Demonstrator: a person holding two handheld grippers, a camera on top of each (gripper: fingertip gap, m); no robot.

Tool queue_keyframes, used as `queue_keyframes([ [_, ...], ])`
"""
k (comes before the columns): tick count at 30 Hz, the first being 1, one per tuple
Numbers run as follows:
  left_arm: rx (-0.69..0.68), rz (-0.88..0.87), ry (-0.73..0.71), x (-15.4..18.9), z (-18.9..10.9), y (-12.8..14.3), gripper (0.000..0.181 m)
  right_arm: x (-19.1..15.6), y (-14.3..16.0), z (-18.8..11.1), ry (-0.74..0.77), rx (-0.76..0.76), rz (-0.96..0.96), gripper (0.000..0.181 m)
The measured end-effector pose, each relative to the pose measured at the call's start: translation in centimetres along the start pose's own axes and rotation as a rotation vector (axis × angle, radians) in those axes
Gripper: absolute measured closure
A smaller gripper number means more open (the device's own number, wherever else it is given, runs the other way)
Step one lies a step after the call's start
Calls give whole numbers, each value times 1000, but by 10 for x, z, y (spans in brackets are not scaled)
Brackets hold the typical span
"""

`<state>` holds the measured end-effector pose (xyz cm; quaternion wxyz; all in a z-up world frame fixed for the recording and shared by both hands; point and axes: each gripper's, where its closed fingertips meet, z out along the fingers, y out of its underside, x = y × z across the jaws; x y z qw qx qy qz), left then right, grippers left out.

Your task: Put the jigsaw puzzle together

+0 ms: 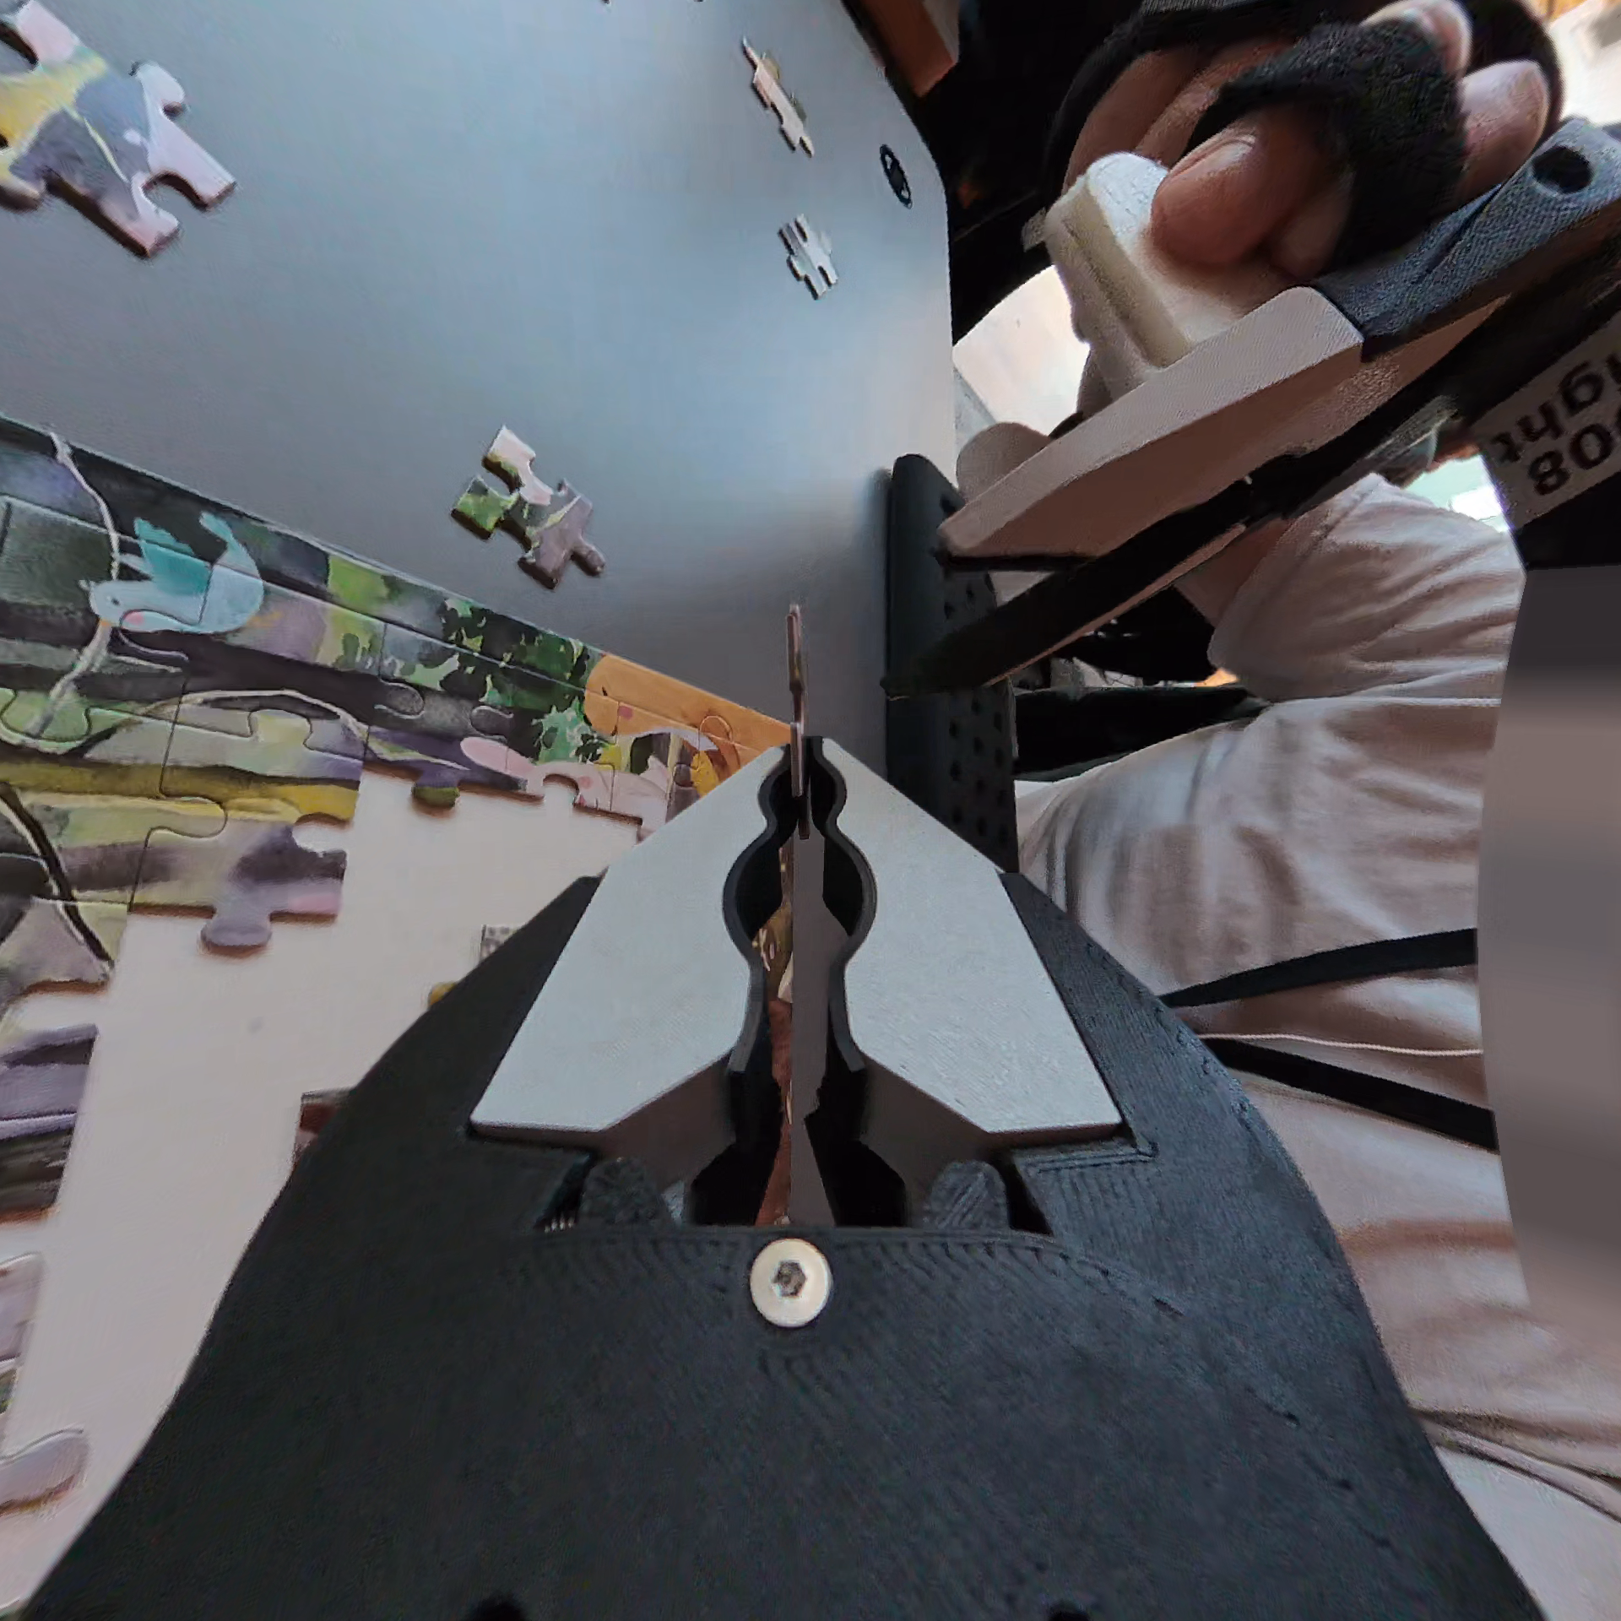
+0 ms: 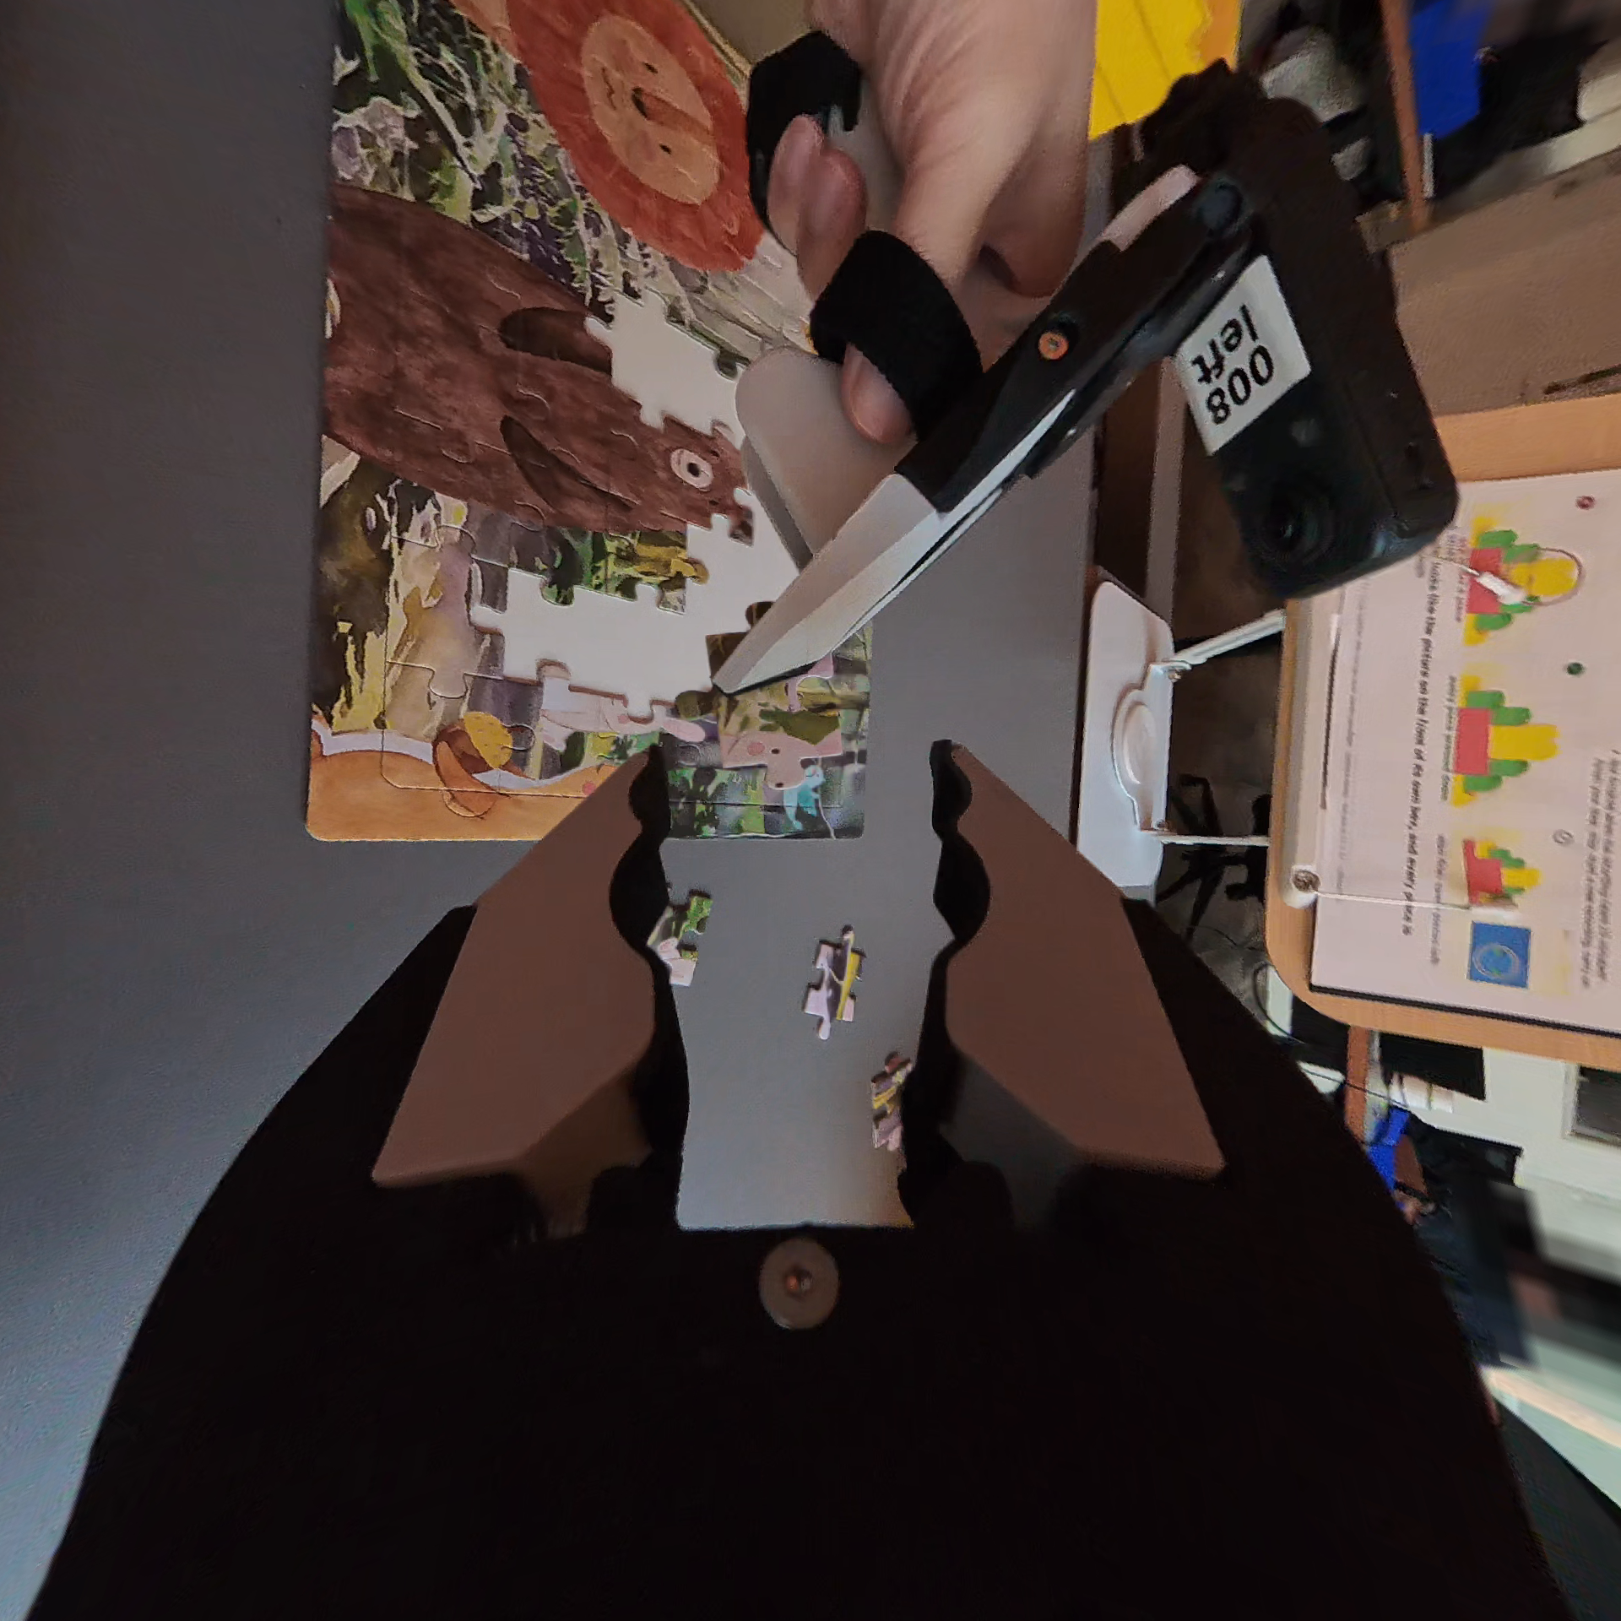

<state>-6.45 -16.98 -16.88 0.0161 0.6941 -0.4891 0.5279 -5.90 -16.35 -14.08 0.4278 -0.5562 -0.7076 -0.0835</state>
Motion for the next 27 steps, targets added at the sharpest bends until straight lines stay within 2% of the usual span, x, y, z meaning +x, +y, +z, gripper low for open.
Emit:
queue_keyframes([
  [3, -19, 7, -8, -1, -2, 4, 181, -7, 1, 12, -103, -4, 9, 130],
  [14, -85, 15, -25, -9, 2, 14, 181, -18, 1, 35, -145, -12, -3, 152],
  [17, -95, -19, -16, -13, 1, 18, 180, -21, 1, 41, -180, 14, 64, 152],
  [19, -81, -51, -31, -19, -3, 17, 171, -26, 2, 46, -222, 26, 141, 152],
  [23, -2, -120, -108, -39, -29, 12, 158, -37, 11, 62, -348, 30, 332, 152],
  [27, 13, -132, -163, -48, -50, 18, 160, -42, 16, 75, -442, 5, 446, 152],
])
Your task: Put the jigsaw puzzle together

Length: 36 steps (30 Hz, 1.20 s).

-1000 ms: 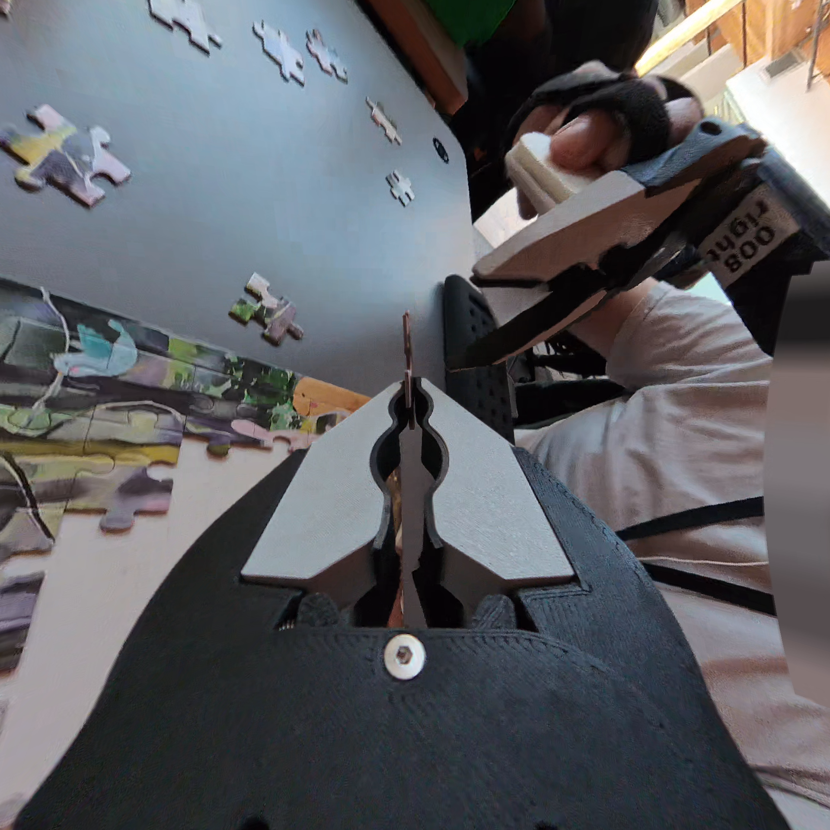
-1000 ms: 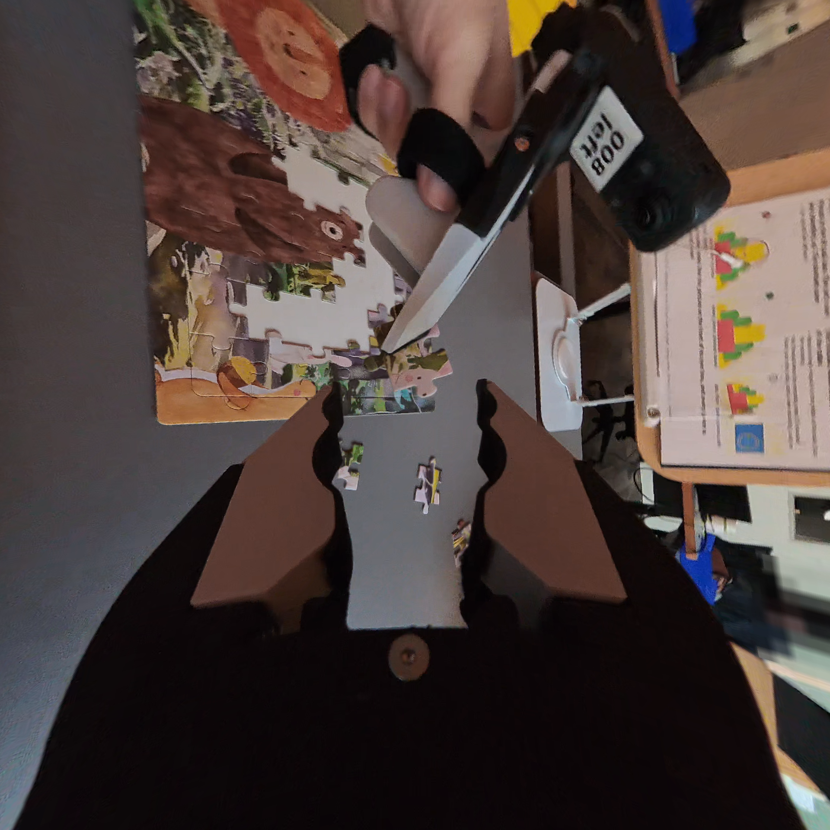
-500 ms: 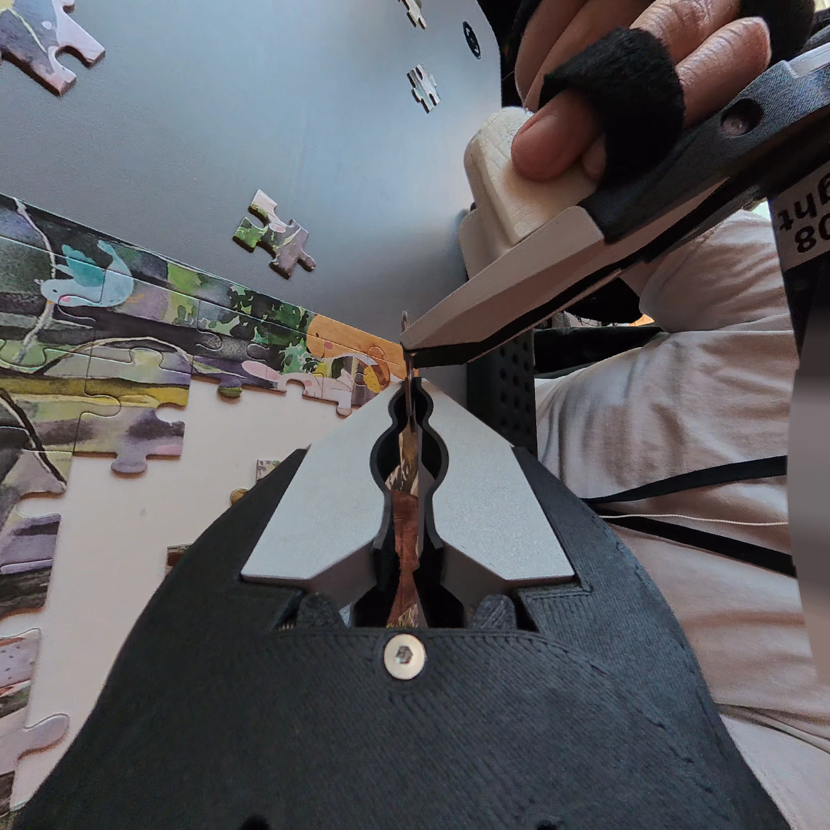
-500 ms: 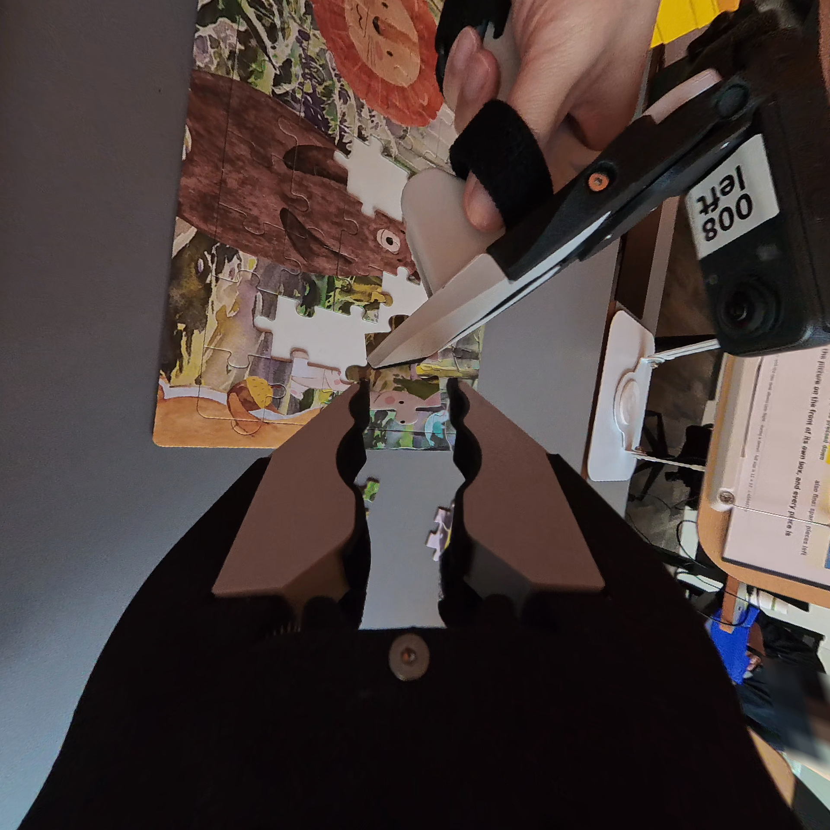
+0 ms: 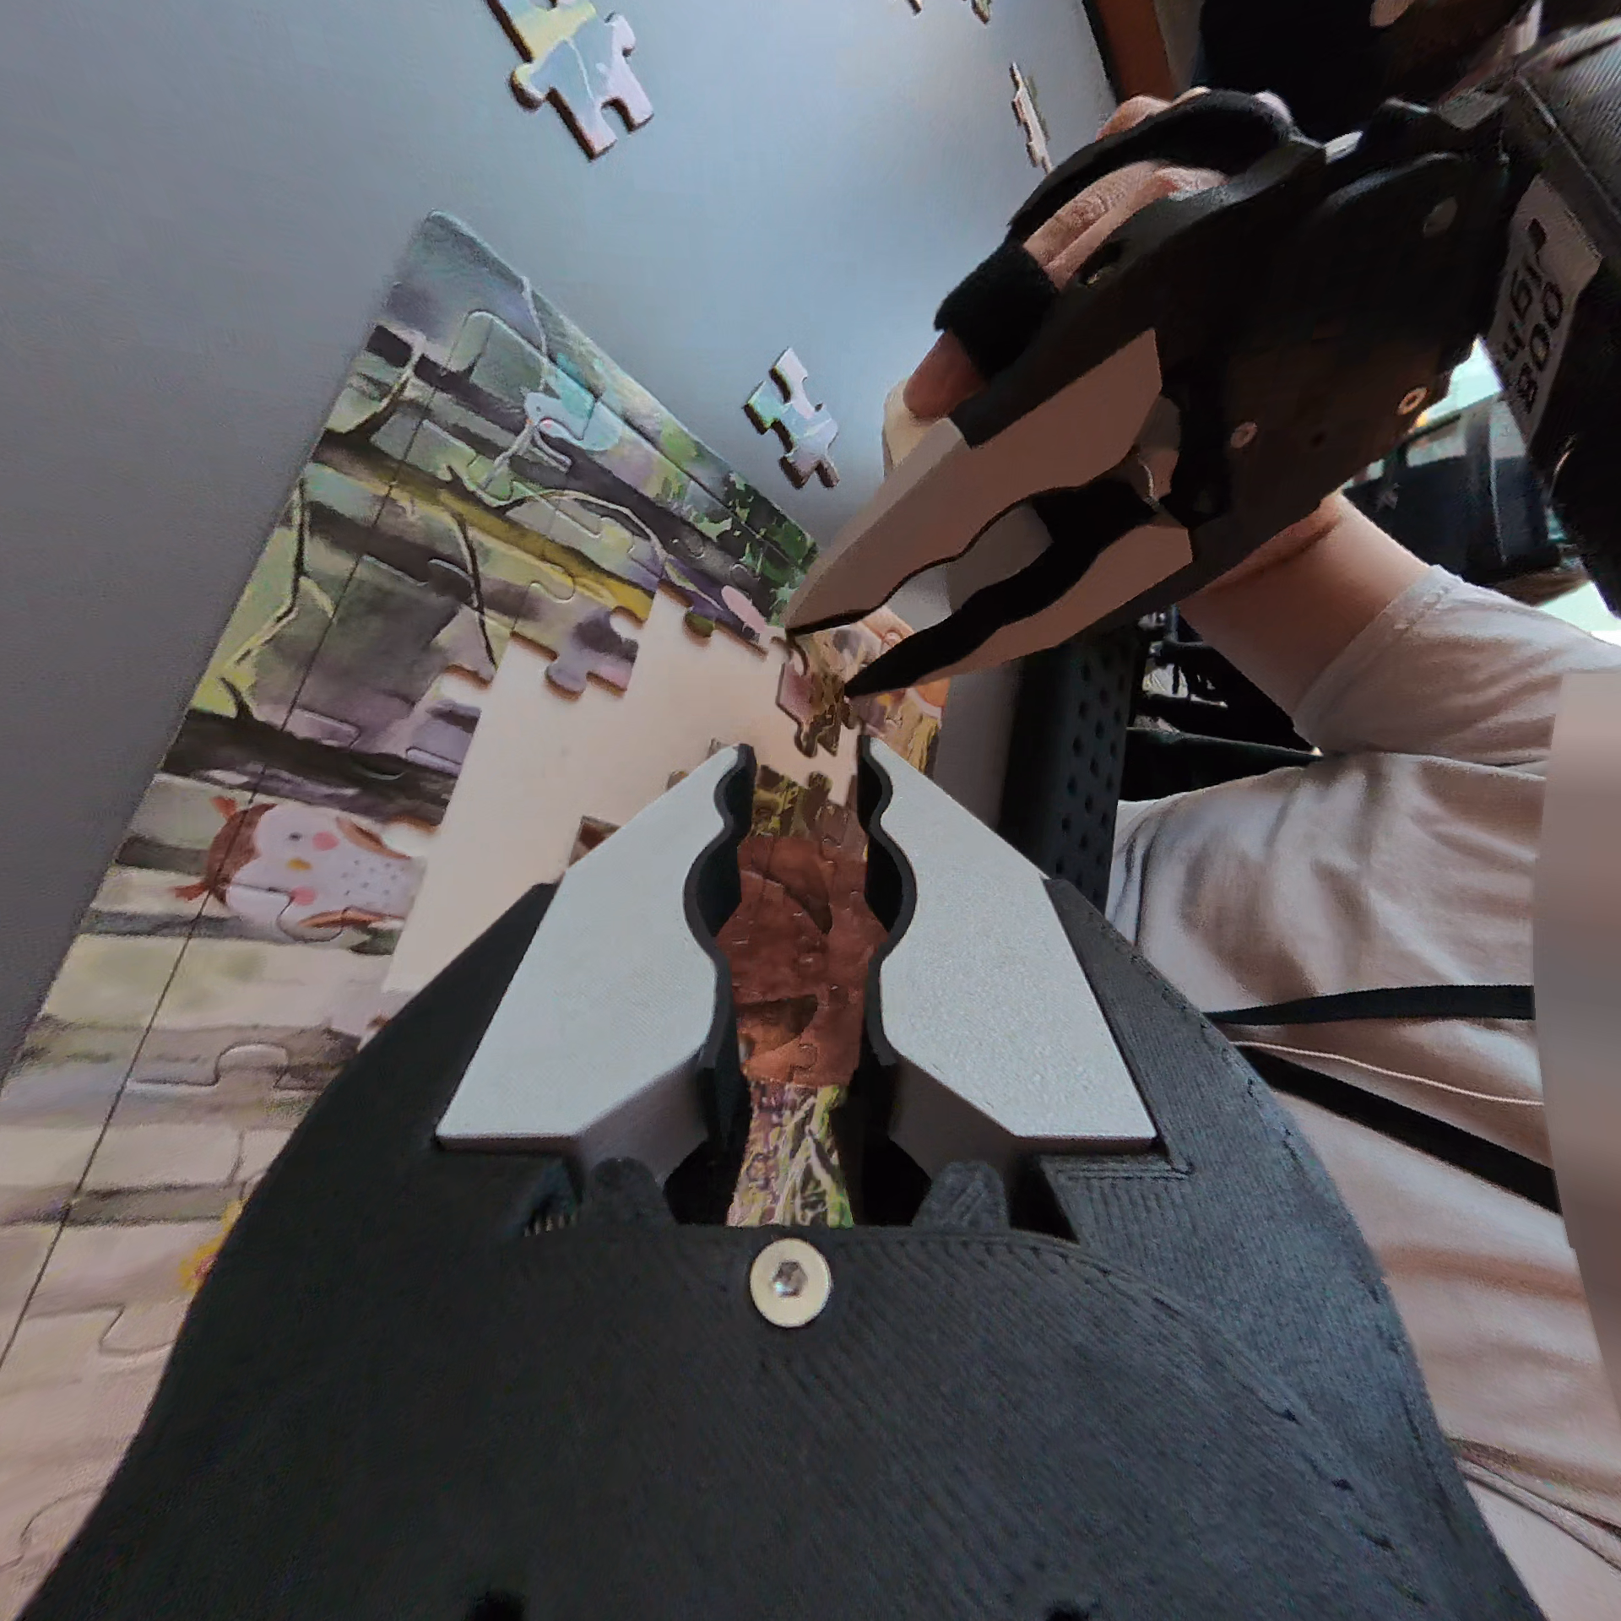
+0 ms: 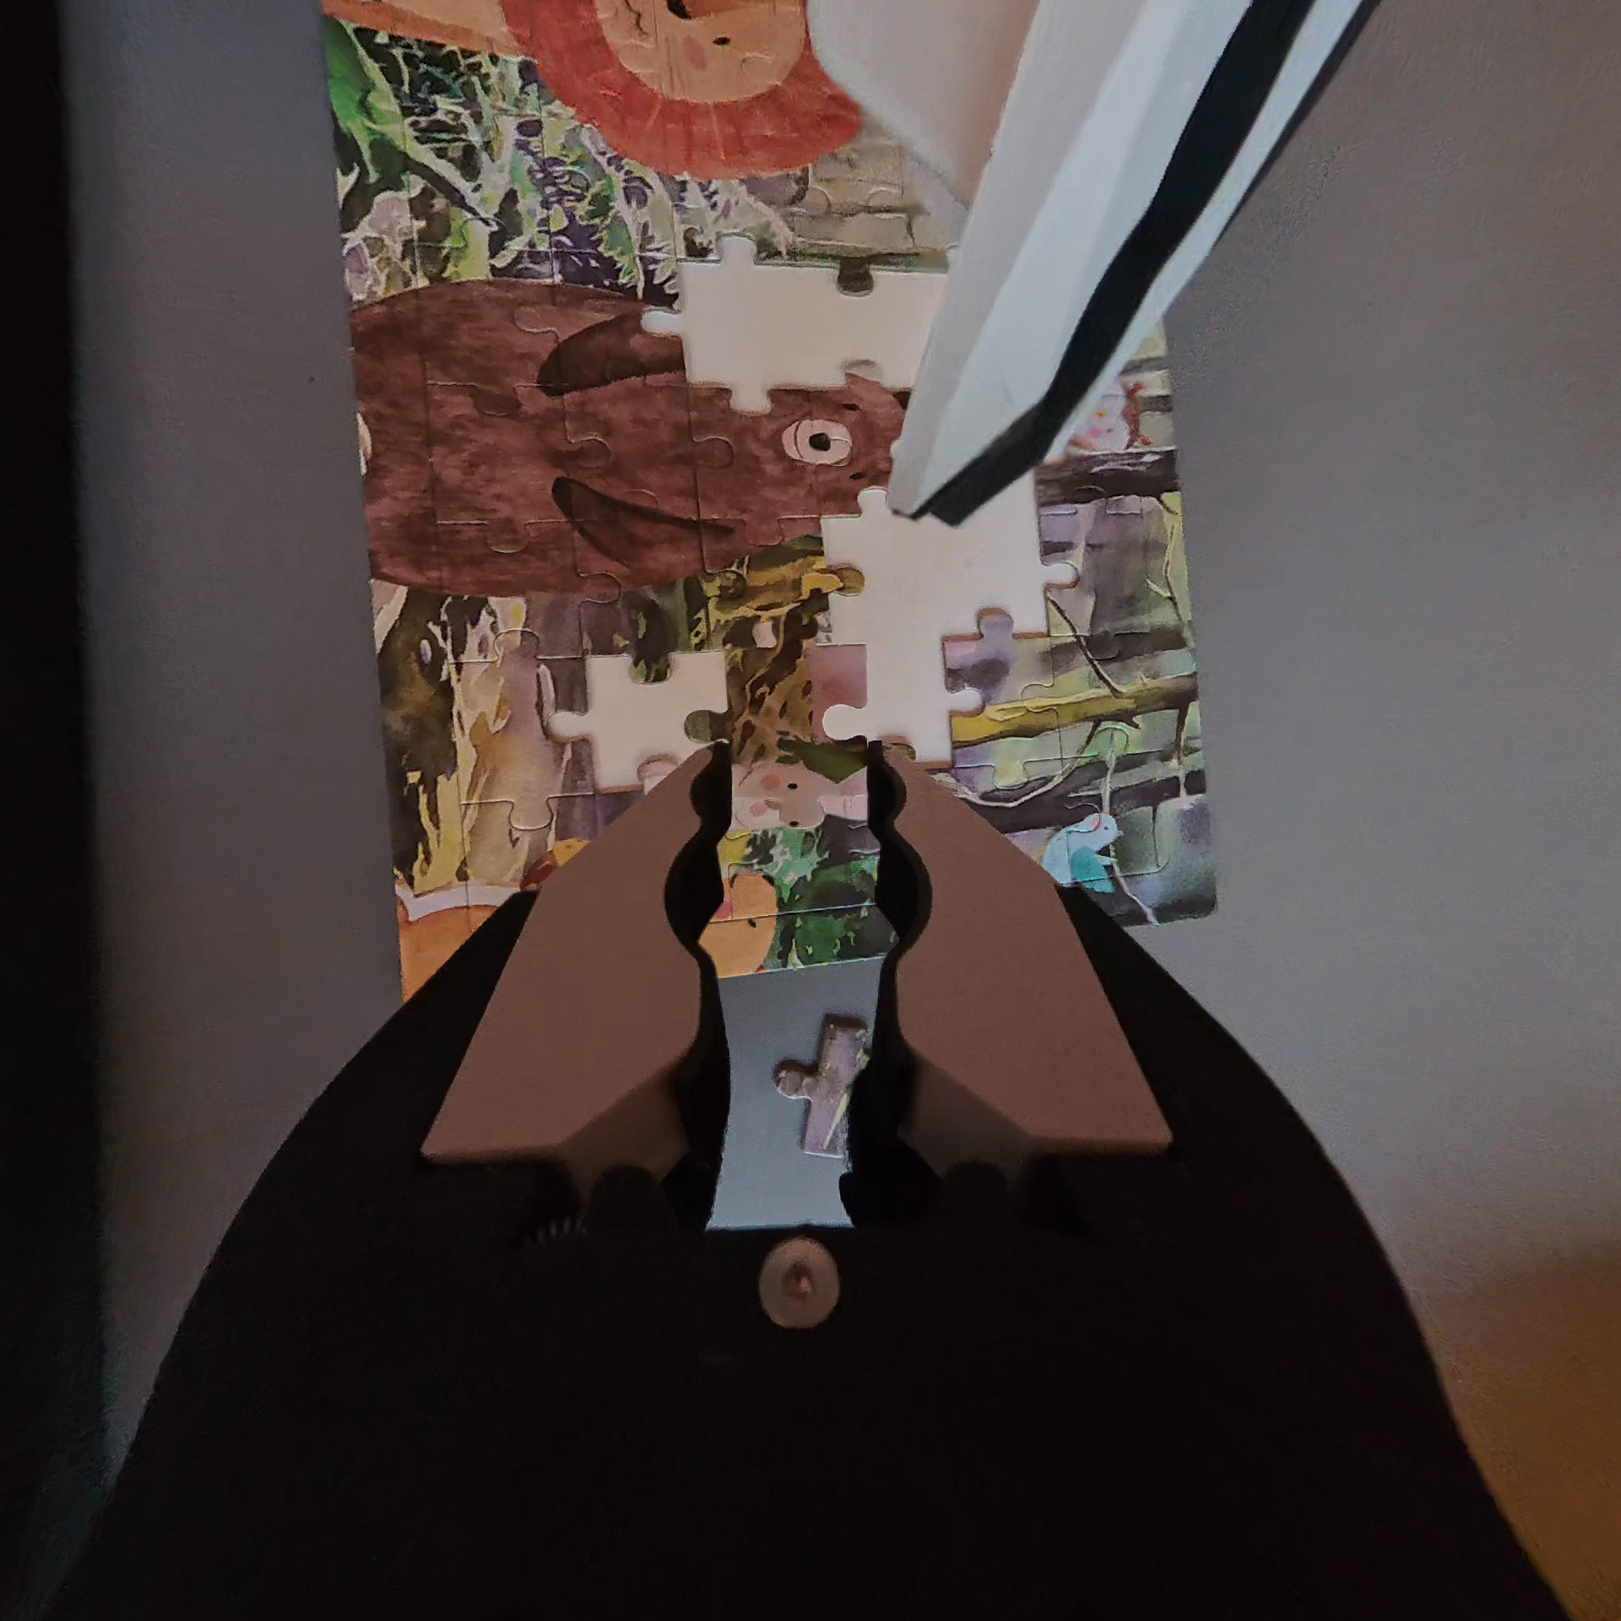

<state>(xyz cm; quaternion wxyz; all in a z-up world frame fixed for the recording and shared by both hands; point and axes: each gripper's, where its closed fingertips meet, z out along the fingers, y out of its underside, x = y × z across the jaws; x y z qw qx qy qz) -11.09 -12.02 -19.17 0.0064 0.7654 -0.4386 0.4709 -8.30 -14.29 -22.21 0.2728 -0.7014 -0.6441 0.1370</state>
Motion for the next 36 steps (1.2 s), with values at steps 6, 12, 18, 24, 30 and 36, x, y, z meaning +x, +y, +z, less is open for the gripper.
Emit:
queue_keyframes([
  [6, -29, 15, -75, -14, -1, 4, 165, -4, 5, 12, -80, -83, 17, 152],
  [12, -98, 145, -215, -26, 8, 6, 159, -5, 7, 18, -98, -127, -10, 151],
  [18, -217, 204, -242, -28, 21, 22, 170, -5, 8, 20, -109, -133, 15, 150],
  [24, -261, 262, -255, -25, 32, 25, 170, -4, 5, 17, -100, -92, 17, 149],
  [30, -281, 301, -283, -25, 36, 25, 171, -5, 2, 11, -111, -43, 23, 150],
  [36, -287, 324, -315, -27, 35, 25, 172, 1, -2, 3, -96, 26, 59, 165],
])
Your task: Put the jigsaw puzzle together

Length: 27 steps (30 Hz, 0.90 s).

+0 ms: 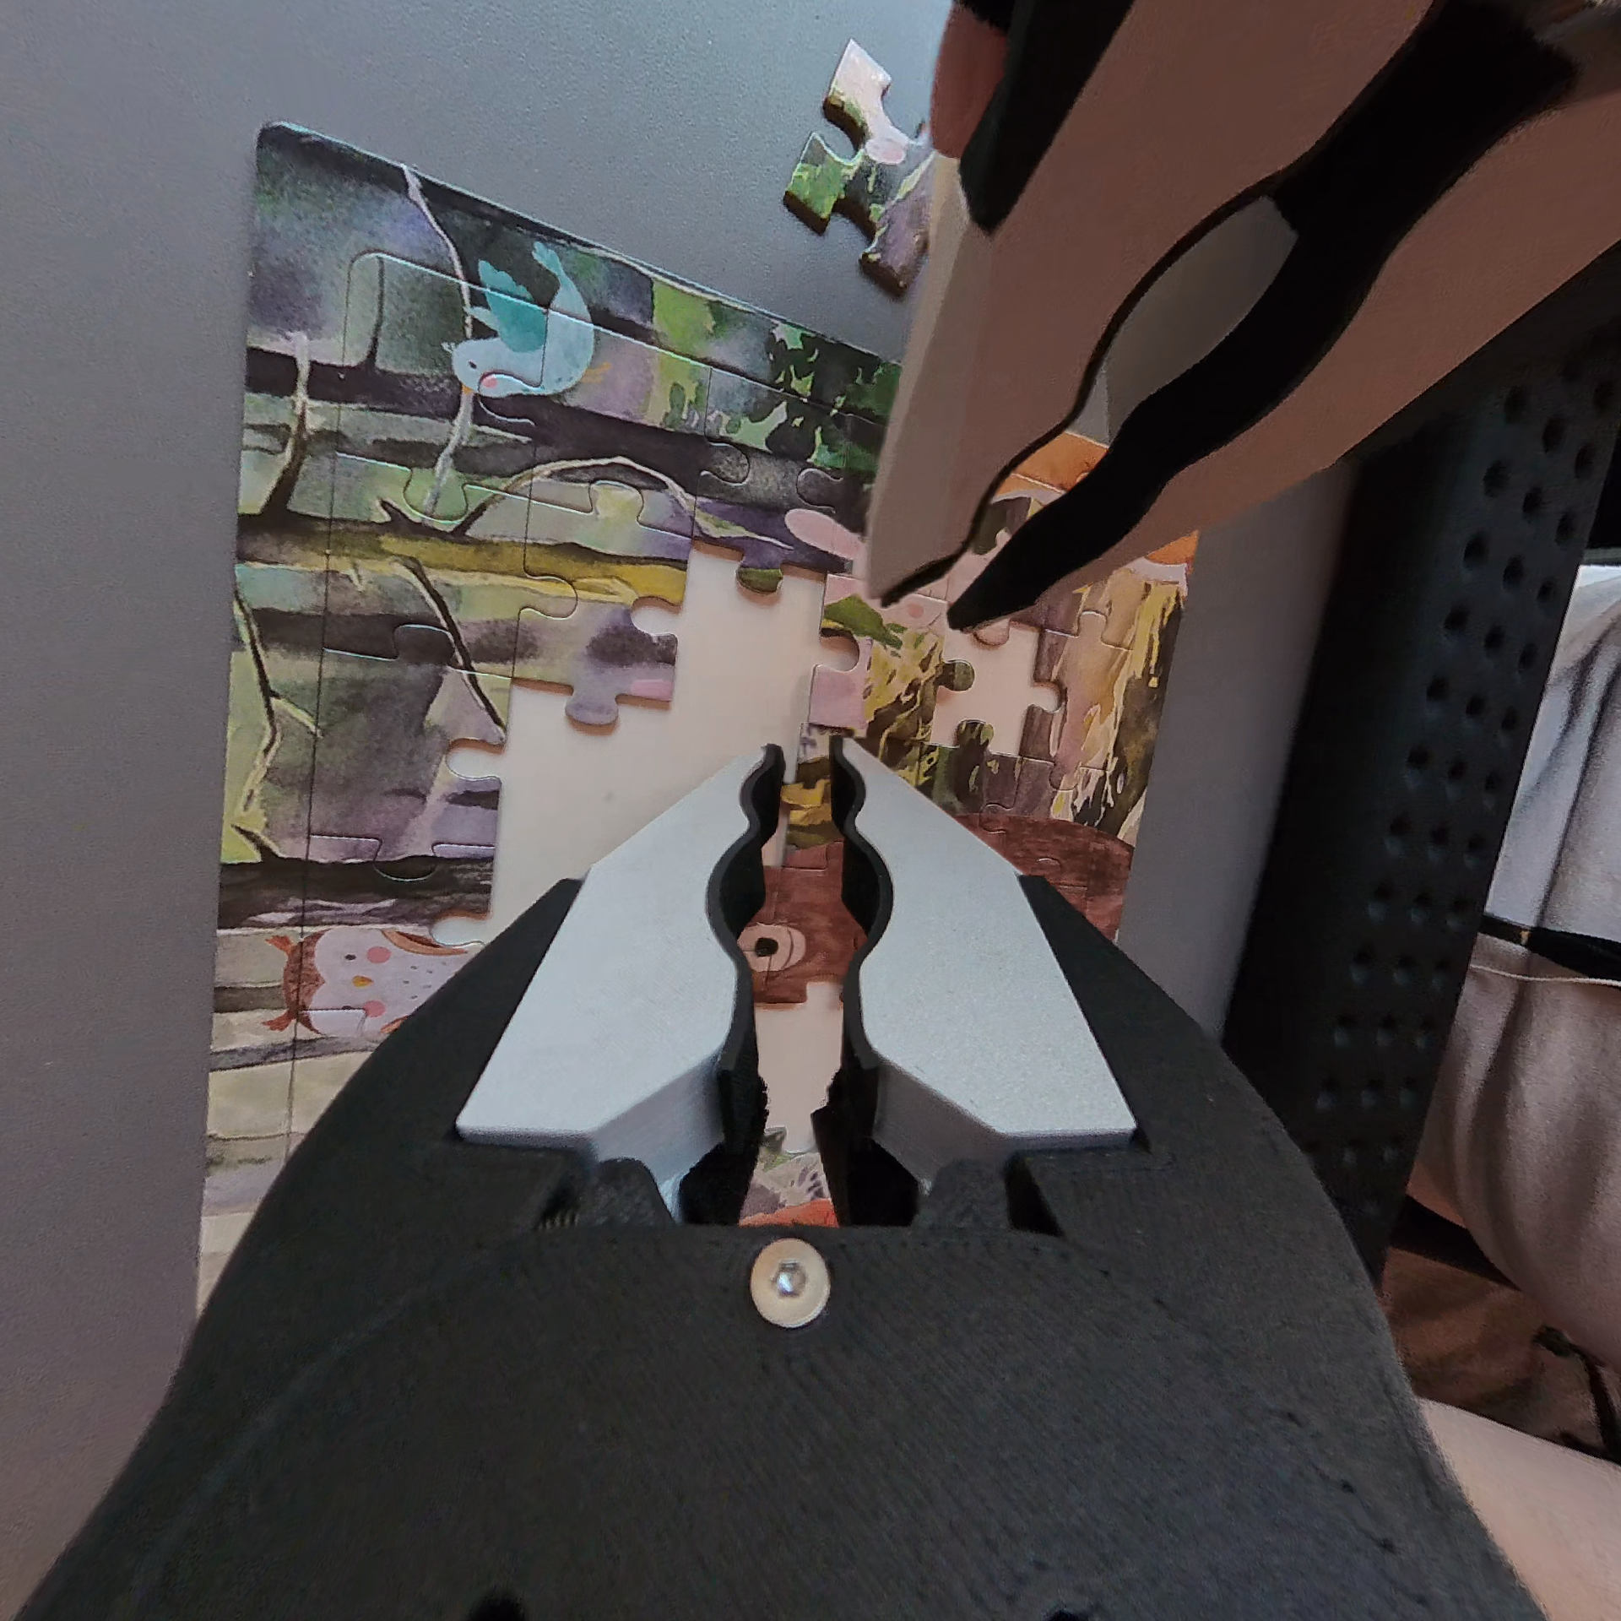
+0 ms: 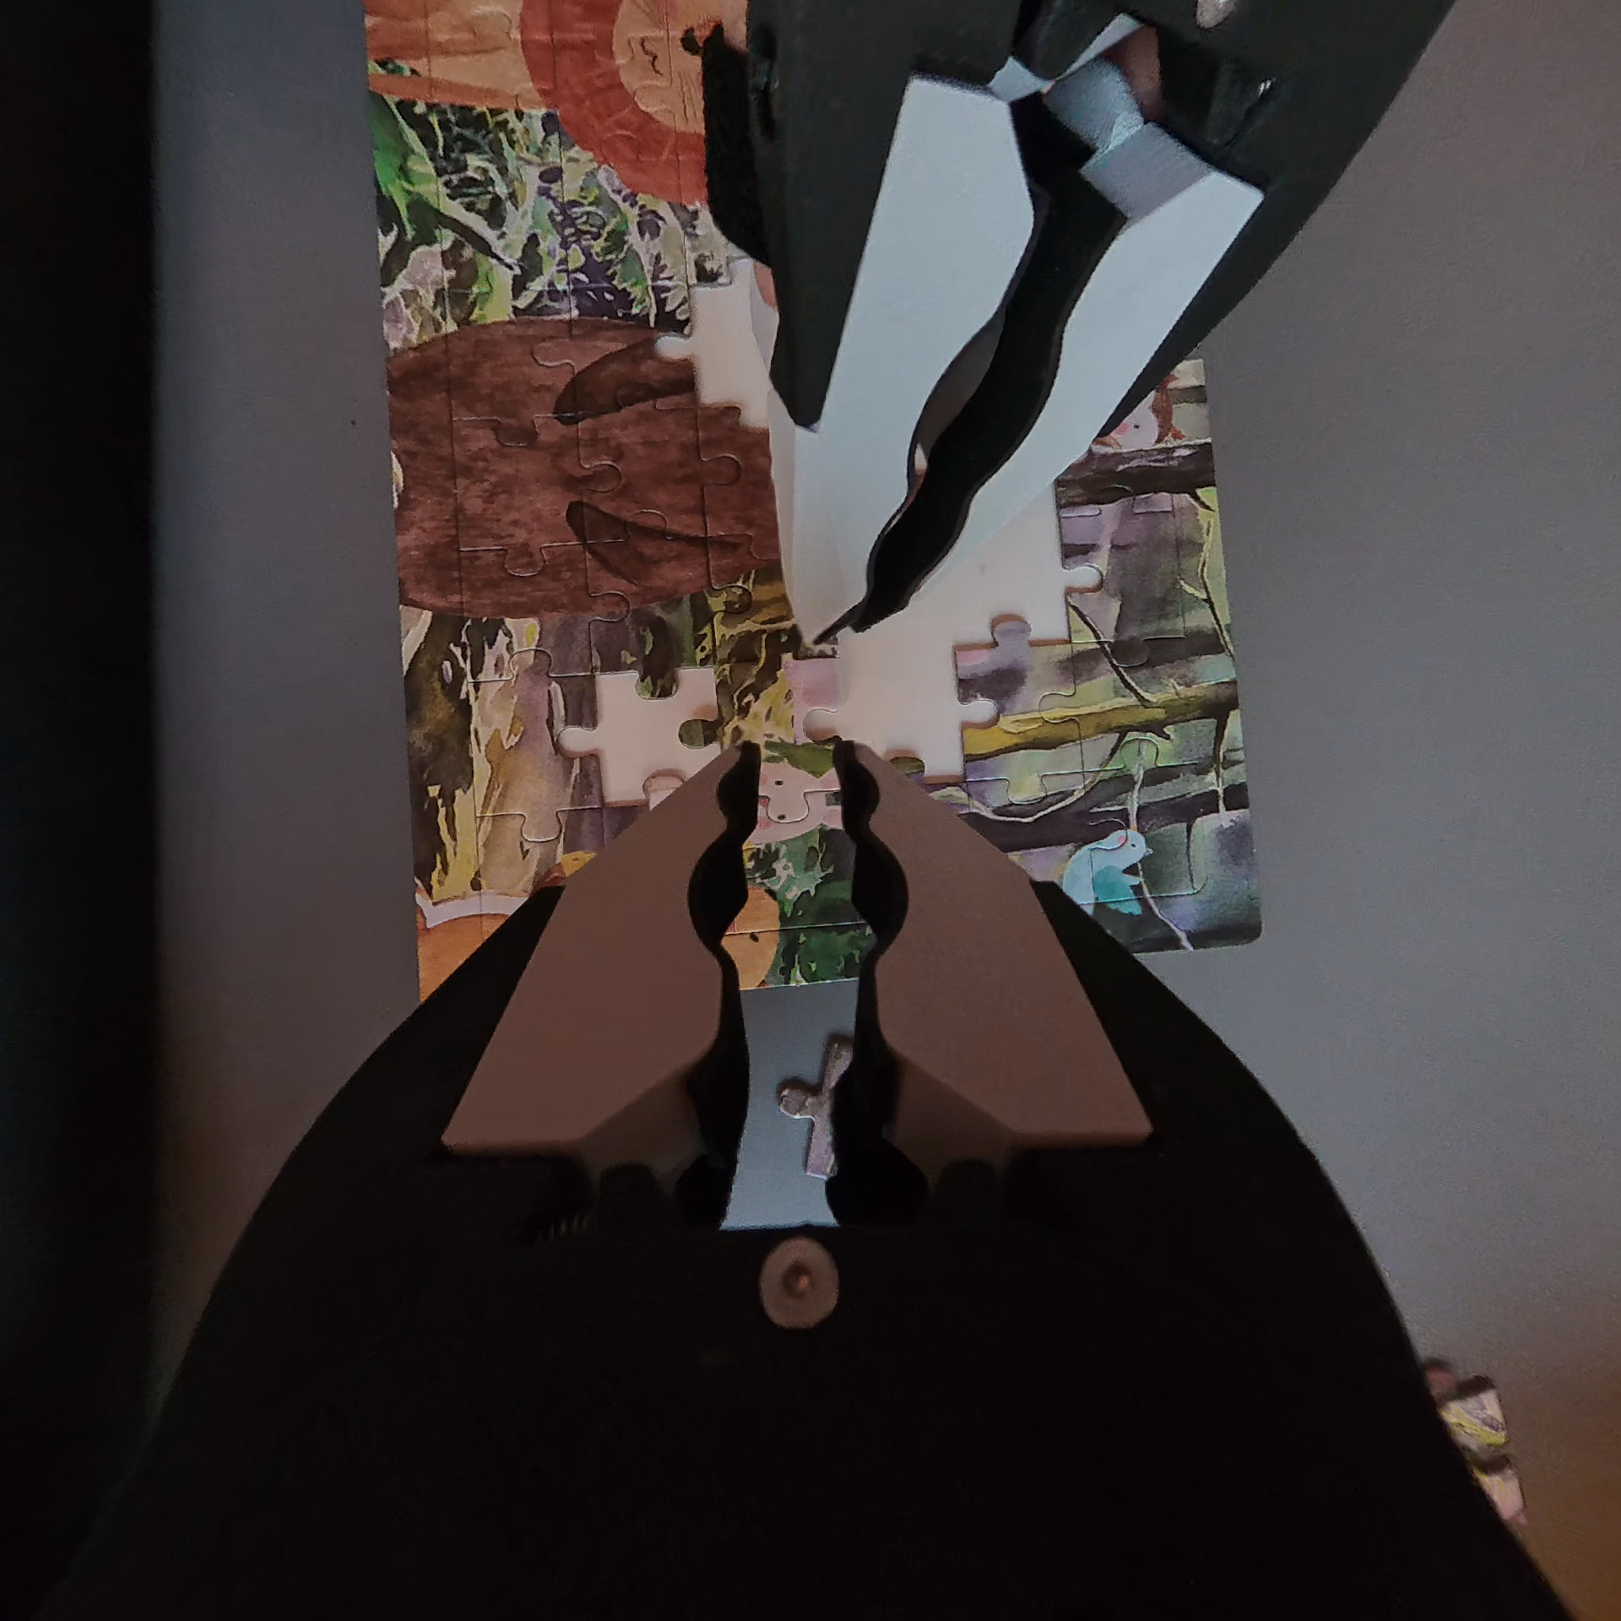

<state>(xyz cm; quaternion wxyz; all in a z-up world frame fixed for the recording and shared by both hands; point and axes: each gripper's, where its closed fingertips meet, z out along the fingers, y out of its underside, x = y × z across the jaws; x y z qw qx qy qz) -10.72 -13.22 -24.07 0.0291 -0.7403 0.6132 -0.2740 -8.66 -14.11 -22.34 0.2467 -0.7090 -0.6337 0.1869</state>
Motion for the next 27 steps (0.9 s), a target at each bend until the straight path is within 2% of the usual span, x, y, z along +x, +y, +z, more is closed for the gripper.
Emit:
queue_keyframes([
  [4, 0, 25, -12, 3, -7, 1, 181, -2, -4, -5, -30, 71, 27, 181],
  [12, -71, 92, 22, 17, 2, 8, 181, -7, -12, 3, -121, 150, 103, 181],
  [20, -76, 80, 28, 16, 6, 8, 181, -11, -1, 21, -129, 75, 76, 181],
  [27, -77, 74, 28, 16, 6, 7, 181, -11, 1, 21, -117, 86, 64, 181],
])
